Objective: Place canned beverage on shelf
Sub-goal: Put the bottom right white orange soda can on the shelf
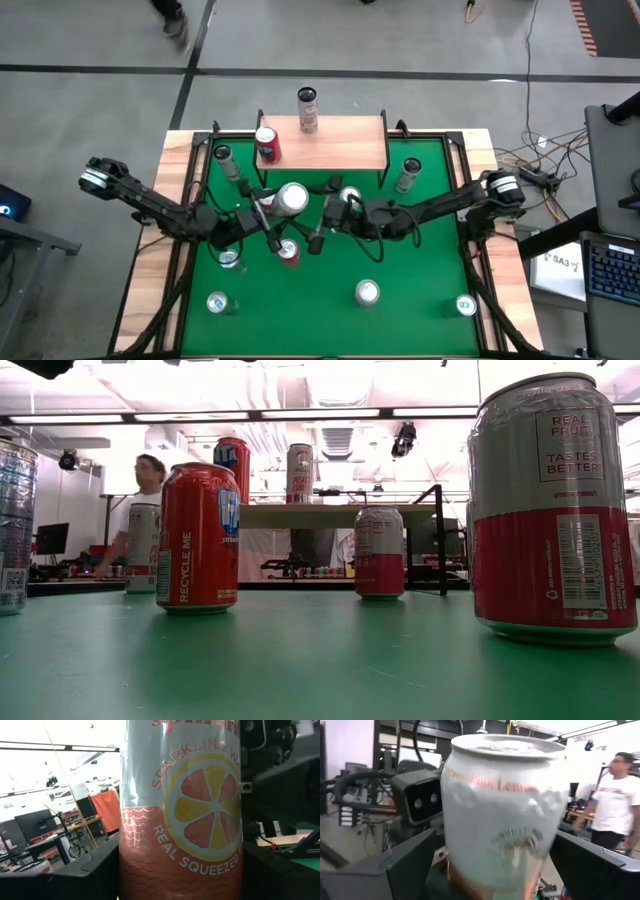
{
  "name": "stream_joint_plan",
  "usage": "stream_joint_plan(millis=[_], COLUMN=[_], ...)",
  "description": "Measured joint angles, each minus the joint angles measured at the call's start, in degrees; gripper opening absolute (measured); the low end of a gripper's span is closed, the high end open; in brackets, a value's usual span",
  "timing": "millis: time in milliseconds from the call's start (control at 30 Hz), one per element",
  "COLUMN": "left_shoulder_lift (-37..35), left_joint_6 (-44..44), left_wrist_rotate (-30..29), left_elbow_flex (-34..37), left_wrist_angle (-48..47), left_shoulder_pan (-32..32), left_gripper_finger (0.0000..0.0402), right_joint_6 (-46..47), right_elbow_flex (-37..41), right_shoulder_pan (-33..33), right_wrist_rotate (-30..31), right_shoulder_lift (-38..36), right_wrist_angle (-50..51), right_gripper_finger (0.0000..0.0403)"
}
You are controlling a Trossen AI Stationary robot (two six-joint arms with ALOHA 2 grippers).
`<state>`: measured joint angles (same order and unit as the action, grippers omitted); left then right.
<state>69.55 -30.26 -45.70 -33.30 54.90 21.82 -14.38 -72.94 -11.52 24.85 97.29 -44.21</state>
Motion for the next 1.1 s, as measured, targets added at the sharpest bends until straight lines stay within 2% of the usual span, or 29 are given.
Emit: stream_joint_plan(millis=[300,433,533,633,733,933,1100], left_shoulder_lift=[0.01,0.01,0.03,0.0,-0.01,-0.03,-0.01], left_joint_6=[-0.12,-0.08,0.45,1.13,1.41,1.79,2.45], left_wrist_rotate=[-0.24,-0.28,-0.3,-0.19,-0.18,-0.26,-0.33], left_elbow_flex=[0.14,0.14,0.14,0.14,0.14,0.14,0.44], left_wrist_angle=[-0.88,-0.88,-0.9,-0.68,-1.29,-1.96,-2.25], left_shoulder_pan=[0.44,0.61,0.63,0.63,0.84,1.49,1.49], left_gripper_finger=[0.0279,0.0281,0.031,0.0332,0.0334,0.0325,0.0326], right_joint_6=[5.87,6.11,6.43,7.17,8.34,8.64,8.52], right_elbow_flex=[-3.69,-3.58,-3.57,-3.48,-3.39,-3.53,-6.11], right_shoulder_pan=[1.69,1.69,1.69,1.69,1.7,2.13,3.1], right_wrist_rotate=[-1.51,-1.48,-1.37,-1.28,-1.27,-1.26,-1.15], right_shoulder_lift=[1.89,1.89,1.89,1.89,1.7,-2.39,-7.53], right_wrist_angle=[0.79,0.86,0.92,1.15,2.45,9.24,22.79], right_gripper_finger=[0.0361,0.0322,0.0282,0.0282,0.0282,0.0282,0.0282])
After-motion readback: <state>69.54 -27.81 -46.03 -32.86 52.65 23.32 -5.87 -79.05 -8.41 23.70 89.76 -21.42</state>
